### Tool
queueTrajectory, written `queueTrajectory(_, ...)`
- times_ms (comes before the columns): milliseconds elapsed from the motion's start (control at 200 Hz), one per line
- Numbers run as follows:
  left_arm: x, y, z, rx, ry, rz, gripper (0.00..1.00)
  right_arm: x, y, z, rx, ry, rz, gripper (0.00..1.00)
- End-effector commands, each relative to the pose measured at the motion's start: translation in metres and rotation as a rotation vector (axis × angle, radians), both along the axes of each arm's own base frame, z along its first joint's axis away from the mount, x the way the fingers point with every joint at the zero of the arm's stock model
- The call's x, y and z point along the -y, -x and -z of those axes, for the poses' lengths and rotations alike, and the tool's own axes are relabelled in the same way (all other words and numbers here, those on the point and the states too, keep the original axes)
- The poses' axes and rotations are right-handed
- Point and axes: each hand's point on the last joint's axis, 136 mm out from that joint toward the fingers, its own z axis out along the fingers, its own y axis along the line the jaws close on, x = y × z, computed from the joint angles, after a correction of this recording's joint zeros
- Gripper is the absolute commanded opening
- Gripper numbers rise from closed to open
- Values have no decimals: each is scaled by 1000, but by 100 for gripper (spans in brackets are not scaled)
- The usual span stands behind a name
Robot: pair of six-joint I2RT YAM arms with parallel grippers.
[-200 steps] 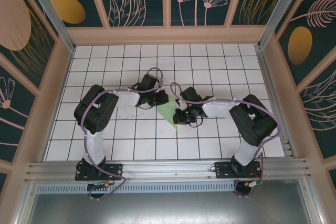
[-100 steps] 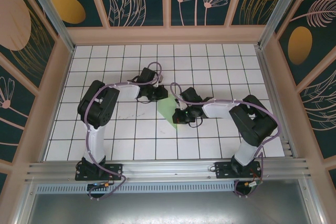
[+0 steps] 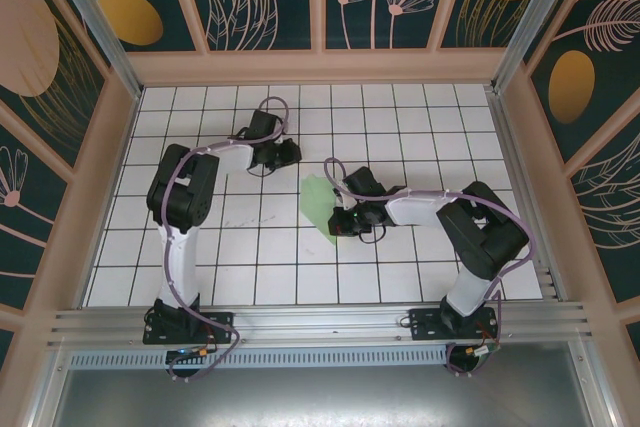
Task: Fold a paper plane with a square sheet of paper (fold left side to right side)
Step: Fourth fold the wing at the center of the table, then turn over the paper at the center of the table.
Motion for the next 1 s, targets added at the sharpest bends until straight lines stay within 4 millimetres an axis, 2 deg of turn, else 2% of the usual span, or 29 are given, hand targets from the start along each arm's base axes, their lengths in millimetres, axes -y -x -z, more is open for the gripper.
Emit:
queueTrajectory(0,-6,-6,-37,99,-25,-6,23,46,42,48,-156,227,25,0)
queueTrajectory(120,-9,7,-80,172,21,-13,30,19,14,17,-53,81,39,0)
queueTrajectory(170,-11,17,-95,195,49,-18,32,11,-2,-1,8,22,56,11)
queueTrajectory(250,-12,38,-111,213,111,-14,35,1,-23,-35,111,-65,70,14)
queueTrajectory(290,-11,50,-109,199,139,-9,37,1,-34,-51,167,-90,84,21)
queueTrajectory(305,-11,55,-117,213,158,-7,38,1,-38,-58,189,-97,90,24)
queueTrajectory(340,-9,67,-118,204,184,1,39,3,-46,-72,239,-109,103,29)
queueTrajectory(355,-10,75,-110,184,190,4,39,4,-50,-78,260,-115,108,32)
queueTrajectory(435,-4,99,-102,153,221,18,40,14,-66,-106,362,-130,153,41)
queueTrajectory(525,6,119,-89,114,229,36,41,25,-75,-125,422,-157,188,57)
queueTrajectory(606,19,131,-81,89,249,56,42,24,-75,-126,416,-179,167,61)
queueTrajectory(711,30,139,-70,57,273,64,43,16,-72,-108,353,-180,129,61)
queueTrajectory(861,36,141,-54,17,296,54,45,4,-73,-78,280,-163,108,59)
queueTrajectory(991,42,139,-54,12,311,61,46,-2,-79,-62,251,-141,100,54)
queueTrajectory(996,42,140,-49,1,306,59,46,-2,-79,-61,248,-140,100,54)
